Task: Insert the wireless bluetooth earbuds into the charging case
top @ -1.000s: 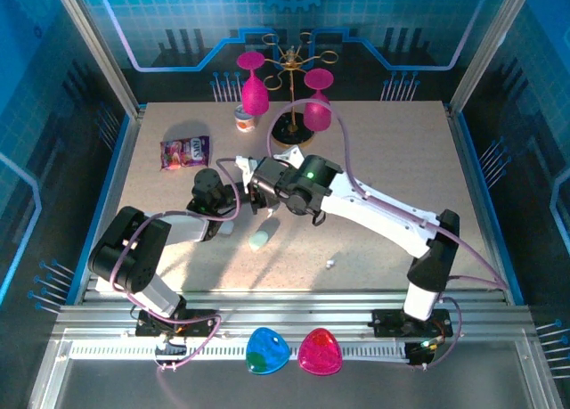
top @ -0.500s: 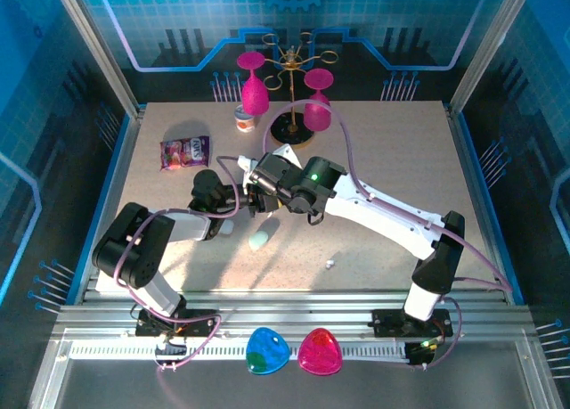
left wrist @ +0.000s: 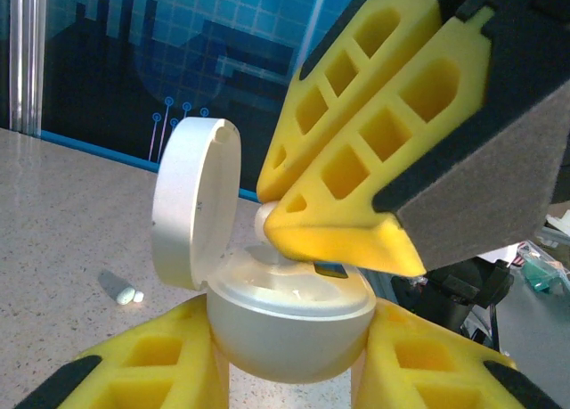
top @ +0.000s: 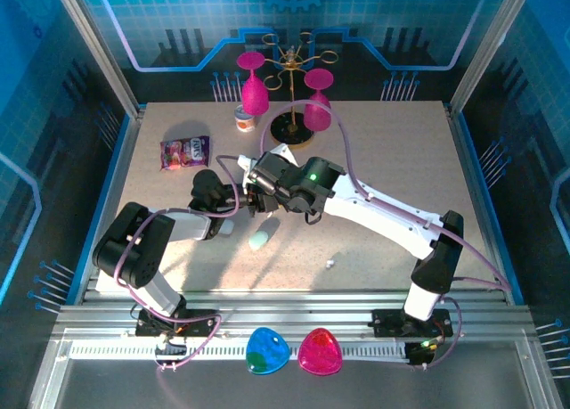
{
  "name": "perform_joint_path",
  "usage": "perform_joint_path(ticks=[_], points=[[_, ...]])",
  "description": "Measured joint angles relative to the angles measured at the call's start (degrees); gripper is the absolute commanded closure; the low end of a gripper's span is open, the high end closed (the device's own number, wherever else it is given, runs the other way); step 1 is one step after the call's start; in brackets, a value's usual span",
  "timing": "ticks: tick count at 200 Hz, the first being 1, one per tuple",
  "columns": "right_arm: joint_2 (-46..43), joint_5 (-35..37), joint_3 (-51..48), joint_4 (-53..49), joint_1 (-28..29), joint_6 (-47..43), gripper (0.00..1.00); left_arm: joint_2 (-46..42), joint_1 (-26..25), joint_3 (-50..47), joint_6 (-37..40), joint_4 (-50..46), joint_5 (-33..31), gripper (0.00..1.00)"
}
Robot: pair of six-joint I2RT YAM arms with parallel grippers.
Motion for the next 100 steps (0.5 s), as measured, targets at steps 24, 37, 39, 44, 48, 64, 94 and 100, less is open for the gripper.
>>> perform_joint_path(ticks=[24,37,39,44,48,64,94,100], points=[[0.0,0.0,-0.3,0.4,-0.1,-0.2,0.85,0.0,0.1,0.0,0.0,-0.1,0.0,0.78],[0.0,0.0,-0.4,0.6,-0.1,-0.3,0.82,0.0,0.1,0.0,0.0,-0.1,-0.1,0.78],[0.0,0.0,-0.4,0.6,-0.1,-0.2,0.81,0.0,0.1,0.0,0.0,-0.1,-0.1,0.78],[0.0,0.0,-0.4,0.7,-0.1,-0.3,0.79,0.0,0.1,0.0,0.0,-0.1,-0.1,0.78],[0.0,0.0,-0.4,0.7,-0.1,-0.3,0.76,0.0,0.1,0.0,0.1,-0.1,-0.1,0.78],[-0.3,0.2,-0.7,1.0,-0.3,-0.6,0.68,0.0,0.2,0.0,0.2,-0.1,-0.1,0.78],[-2.3,-1.2,-2.1,3.0,-0.4,-0.9,0.67,0.0,0.2,0.2,0.2,0.0,-0.5,0.78],[-2.9,-1.7,-2.7,3.8,-0.4,-0.9,0.66,0.0,0.2,0.3,0.2,0.0,-0.6,0.78]])
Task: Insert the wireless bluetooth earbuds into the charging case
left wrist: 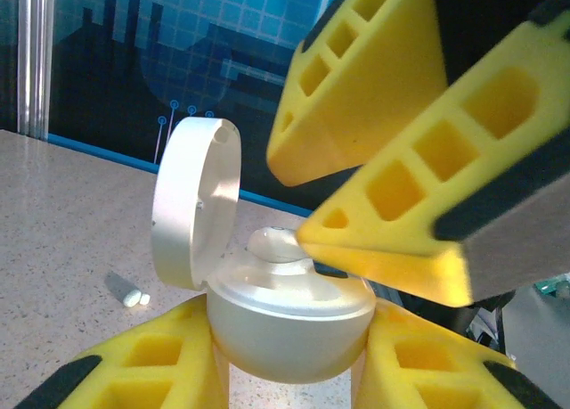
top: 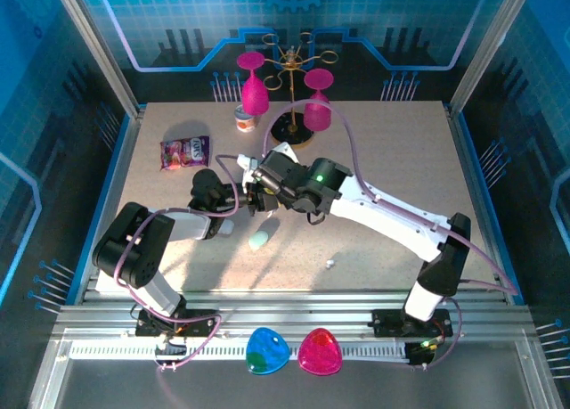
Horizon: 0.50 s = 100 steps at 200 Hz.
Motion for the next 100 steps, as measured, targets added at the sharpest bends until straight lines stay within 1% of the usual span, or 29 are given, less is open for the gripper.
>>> perform_joint_path(ticks=[25,52,75,91,100], points=[[-2.3,-2.5,-2.4,2.0,-0.5,0.0,0.64,0.0,0.0,0.1,0.0,0.0,0.0,0.78],[-5.8,-4.7,-6.4,6.0,-0.9,-0.2,0.55,0.0,0.0,0.1,1.4,0.0,-0.4,0.78],[-12.6,-6.3,-14.1,11.1,-0.9,-0.4,0.47,0.0,0.1,0.1,2.6,0.1,-1.0,0.79],[-19.4,-7.4,-21.3,15.7,-0.9,-0.8,0.42,-0.1,0.1,0.0,3.8,0.2,-1.7,0.78],[-23.8,-8.1,-25.6,18.1,-1.2,-0.2,0.41,-0.2,0.2,0.0,4.6,-0.1,-2.2,0.78]])
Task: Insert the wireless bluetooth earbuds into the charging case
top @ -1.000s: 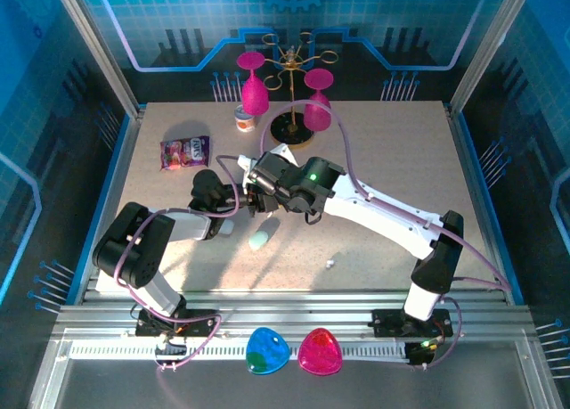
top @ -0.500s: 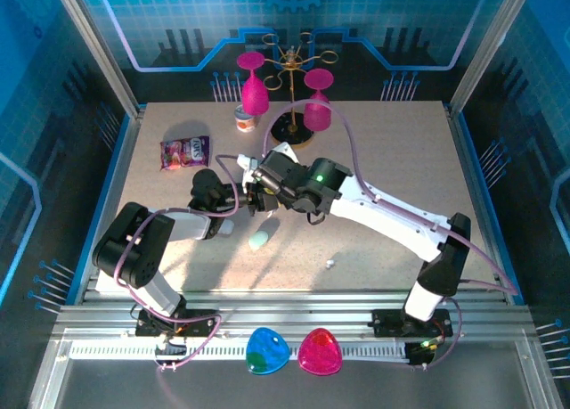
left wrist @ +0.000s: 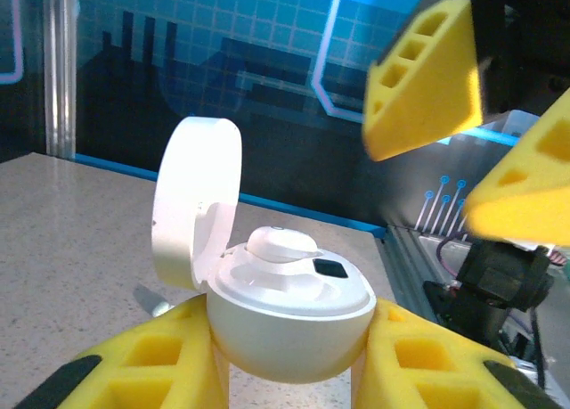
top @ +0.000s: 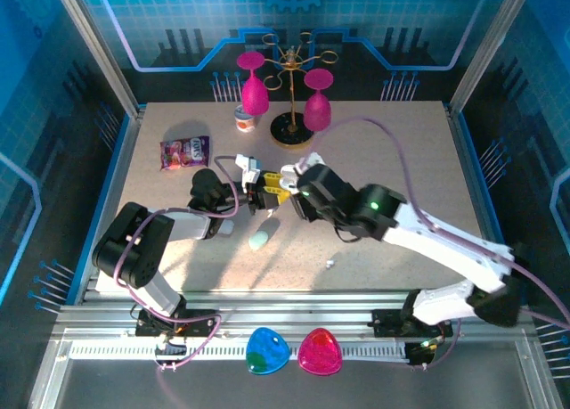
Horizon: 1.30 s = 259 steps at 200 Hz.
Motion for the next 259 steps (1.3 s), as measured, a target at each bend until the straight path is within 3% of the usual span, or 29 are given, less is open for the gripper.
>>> perform_joint_path(ticks=[25,48,85,114,156,259], points=[[-11.5,-3.8,-10.9,4.7,-3.8,3.4,0.41,-1.4,0.0,0.0,2.3,-1.8,-1.8,0.78],[-20.6,-10.1,-20.9,8.0,-11.9,10.3,0.42,-3.2,0.0,-0.4,4.4,-2.6,-3.4,0.78],[-28.0,-23.1,-35.5,10.4,-22.7,17.6,0.42,-4.5,0.0,-1.0,5.9,-2.7,-4.6,0.78],[-24.6,-34.5,-42.1,12.9,-27.4,18.0,0.42,-5.0,0.0,-2.1,6.0,-2.7,-4.8,0.78],[-14.1,-45.1,-45.7,18.2,-28.0,19.8,0.45,-7.9,0.0,-3.2,7.3,-4.6,-5.3,0.78],[-2.4,-51.7,-45.9,21.7,-25.3,25.2,0.48,-10.8,-0.4,-3.4,11.8,-10.1,-5.9,0.78]])
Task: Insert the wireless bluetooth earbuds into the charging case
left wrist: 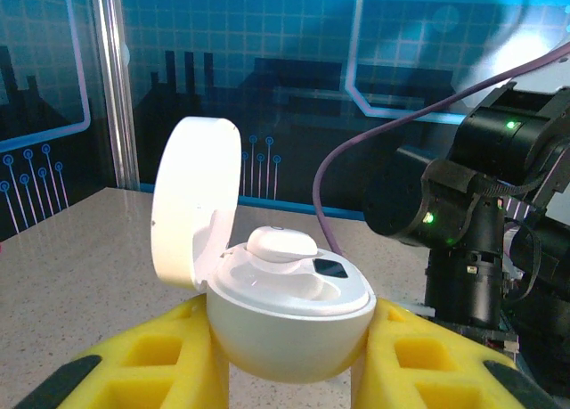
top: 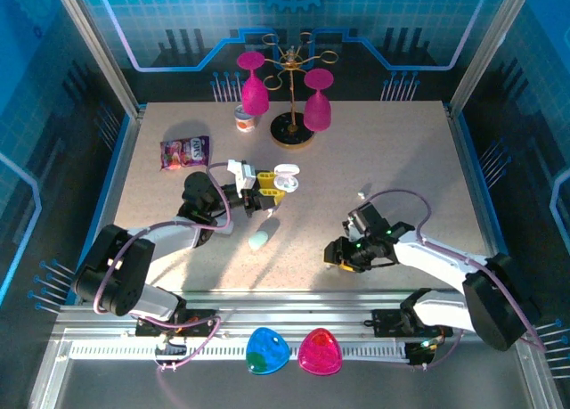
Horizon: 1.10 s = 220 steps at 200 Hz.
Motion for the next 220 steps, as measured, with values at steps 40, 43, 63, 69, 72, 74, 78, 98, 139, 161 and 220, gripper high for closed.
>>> perform_joint_path(ticks=[40,43,63,69,72,74,78,98,139,161,220], points=[[5.0,-0.7,0.9,2.1,1.2,0.5,0.5,0.0,0.0,0.0,0.2,0.0,0.0,0.78],[5.4,-0.7,1.1,2.3,1.2,0.5,0.5,0.0,0.0,0.0,0.2,0.0,0.0,0.78],[7.0,-0.4,2.8,2.3,1.2,0.4,0.51,0.0,0.0,0.0,0.2,0.0,0.0,0.78],[7.4,-0.3,3.5,2.3,1.2,0.2,0.51,0.0,0.0,0.0,0.2,0.0,0.0,0.78],[7.5,-0.2,3.8,2.3,1.2,0.2,0.52,0.0,0.0,0.0,0.2,0.0,0.0,0.78],[7.6,-0.1,4.0,2.3,1.2,0.2,0.52,0.0,0.0,0.0,0.2,0.0,0.0,0.78],[7.9,0.1,4.6,2.2,1.2,0.0,0.52,0.0,0.0,0.0,0.2,0.0,0.0,0.78],[9.4,1.0,7.3,1.8,1.2,-0.9,0.53,0.0,0.0,-0.1,0.2,0.0,0.0,0.78],[11.6,3.8,11.5,-1.2,1.4,-3.6,0.55,0.0,0.0,-0.4,0.2,0.0,0.0,0.78],[11.6,7.9,14.1,-5.4,2.9,-5.4,0.57,0.0,0.0,-0.4,0.2,0.0,-0.1,0.78],[13.2,20.0,21.7,-17.6,10.1,-7.3,0.66,0.1,0.1,-1.3,0.4,0.4,-1.8,0.77]])
